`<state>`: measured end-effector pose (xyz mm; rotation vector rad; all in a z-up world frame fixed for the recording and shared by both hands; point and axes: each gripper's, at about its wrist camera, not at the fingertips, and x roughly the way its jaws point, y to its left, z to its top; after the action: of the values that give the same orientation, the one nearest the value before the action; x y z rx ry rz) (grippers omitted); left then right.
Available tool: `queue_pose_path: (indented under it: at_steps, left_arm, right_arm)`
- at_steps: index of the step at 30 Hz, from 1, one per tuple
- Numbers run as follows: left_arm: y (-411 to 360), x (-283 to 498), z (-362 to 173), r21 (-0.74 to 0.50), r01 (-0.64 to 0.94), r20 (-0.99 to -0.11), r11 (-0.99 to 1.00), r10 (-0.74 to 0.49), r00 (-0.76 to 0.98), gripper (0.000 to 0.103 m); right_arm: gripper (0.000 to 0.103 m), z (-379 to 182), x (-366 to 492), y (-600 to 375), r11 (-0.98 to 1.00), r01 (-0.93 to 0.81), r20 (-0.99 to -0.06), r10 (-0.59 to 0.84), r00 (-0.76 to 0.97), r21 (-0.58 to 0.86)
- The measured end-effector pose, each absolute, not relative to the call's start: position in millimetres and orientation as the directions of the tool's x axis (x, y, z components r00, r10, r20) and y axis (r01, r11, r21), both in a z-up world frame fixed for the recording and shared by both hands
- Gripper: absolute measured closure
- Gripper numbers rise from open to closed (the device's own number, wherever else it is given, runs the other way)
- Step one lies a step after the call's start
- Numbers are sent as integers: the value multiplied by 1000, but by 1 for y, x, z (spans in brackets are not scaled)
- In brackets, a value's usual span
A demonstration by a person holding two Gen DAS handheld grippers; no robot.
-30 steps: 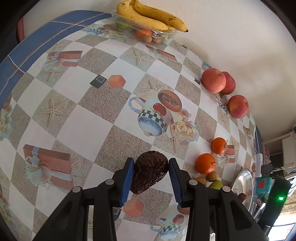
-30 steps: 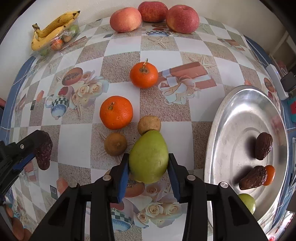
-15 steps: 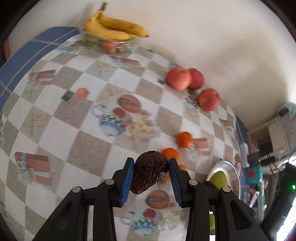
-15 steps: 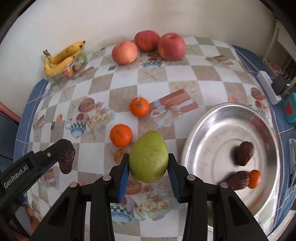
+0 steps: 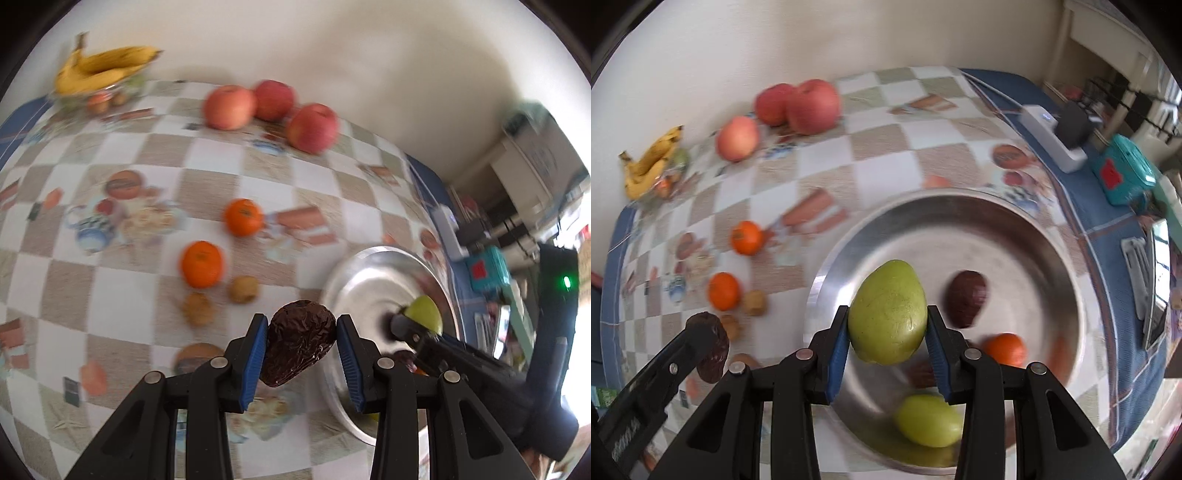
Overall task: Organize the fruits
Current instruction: 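Carry the date and green pear over the steel bowl with both tools, then open both tools to drop the date and pear into the bowl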
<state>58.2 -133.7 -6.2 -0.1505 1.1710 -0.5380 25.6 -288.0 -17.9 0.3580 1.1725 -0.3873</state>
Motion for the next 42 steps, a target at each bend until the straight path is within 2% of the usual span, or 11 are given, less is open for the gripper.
queue_pose_path:
  at_steps: [11,16,18,20,21,22,23,30,32,34,42]
  left_arm:
    - [-193,24,-5,-330,528,-823,782,-513,245,61]
    - [-195,22,-6,-301,547,-829,781,-498,255,58]
    - [-193,23,-7,-298,540,-831,787,-492,259,57]
    - [-190,26,-8,-293,531,-834,795,-484,265,54]
    - [-188,27,-9,-291,523,-835,801,-480,270,49]
    - [-184,30,-9,-289,511,-837,810,-472,276,40]
    - [-181,33,-10,-285,496,-839,820,-464,284,37]
    - [-137,63,-18,-244,328,-873,913,-354,337,25]
    - [-122,71,-19,-237,270,-878,933,-324,352,17]
    - [-103,79,-19,-223,203,-879,953,-286,380,0]
    - [-29,98,-6,-80,-33,-859,996,-52,509,0]
  right_arm:
    - [61,-14,1,-336,825,556,-932,-114,343,103]
    - [46,-1,-2,-341,823,552,-913,-110,393,138]
    - [46,1,-2,-340,826,547,-910,-113,399,137]
    - [42,1,-1,-338,831,542,-911,-120,395,125]
    - [38,1,0,-337,832,541,-912,-120,391,122]
    - [38,-1,0,-337,834,539,-914,-118,389,121]
    - [38,-1,0,-336,835,537,-914,-116,388,121]
    - [38,-11,5,-328,849,517,-928,-102,359,106]
    - [38,-12,7,-324,852,513,-930,-100,353,103]
    - [38,-13,10,-319,858,504,-932,-99,348,97]
    - [38,-12,23,-292,881,463,-934,-78,348,99]
